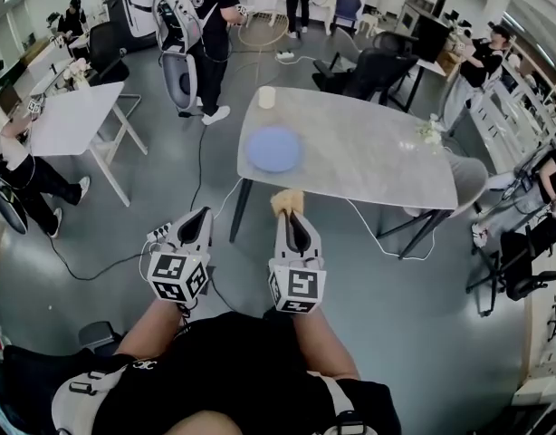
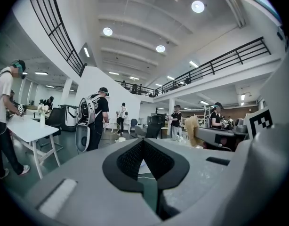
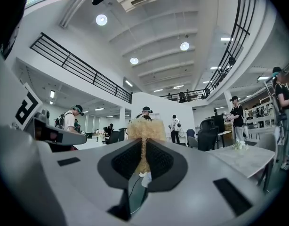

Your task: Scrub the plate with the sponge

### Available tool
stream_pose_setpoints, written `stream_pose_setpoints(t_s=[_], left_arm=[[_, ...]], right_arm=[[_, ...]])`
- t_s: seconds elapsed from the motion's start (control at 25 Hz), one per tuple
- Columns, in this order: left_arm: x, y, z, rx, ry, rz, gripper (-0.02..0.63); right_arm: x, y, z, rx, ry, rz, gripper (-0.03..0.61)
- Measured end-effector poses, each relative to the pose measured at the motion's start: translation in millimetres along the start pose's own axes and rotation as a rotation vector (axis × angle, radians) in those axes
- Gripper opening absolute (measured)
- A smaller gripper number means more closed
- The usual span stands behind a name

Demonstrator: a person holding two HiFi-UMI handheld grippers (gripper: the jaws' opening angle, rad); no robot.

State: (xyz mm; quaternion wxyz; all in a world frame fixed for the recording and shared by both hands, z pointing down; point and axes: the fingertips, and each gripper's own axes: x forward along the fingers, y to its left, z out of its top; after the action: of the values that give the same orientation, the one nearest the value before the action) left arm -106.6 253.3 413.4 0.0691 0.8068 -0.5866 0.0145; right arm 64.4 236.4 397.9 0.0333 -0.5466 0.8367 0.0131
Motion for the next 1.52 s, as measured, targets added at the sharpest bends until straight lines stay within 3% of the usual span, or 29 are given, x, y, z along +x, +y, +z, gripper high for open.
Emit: stream_pose_setpoints(t_s=[0.64,1.16,1.52], left_arm=[[71.7,58.7,-4.2,0.007,0.010,0.038,0.005],[270.0,72.2,30.6,0.060,0.006,0.052,0.005],[374.0,94.2,27.3,0.009,0.048,0.099,0.005]], right_arm=[[98.7,-13.5,-21.1,0.016,0.000,0.011,0.031],[261.7,-130.2,-30.8,0.032,-0.011,0.029,0.031],[348.5,-185.3,-49.7,0.038,0.033,0.078,0.032]])
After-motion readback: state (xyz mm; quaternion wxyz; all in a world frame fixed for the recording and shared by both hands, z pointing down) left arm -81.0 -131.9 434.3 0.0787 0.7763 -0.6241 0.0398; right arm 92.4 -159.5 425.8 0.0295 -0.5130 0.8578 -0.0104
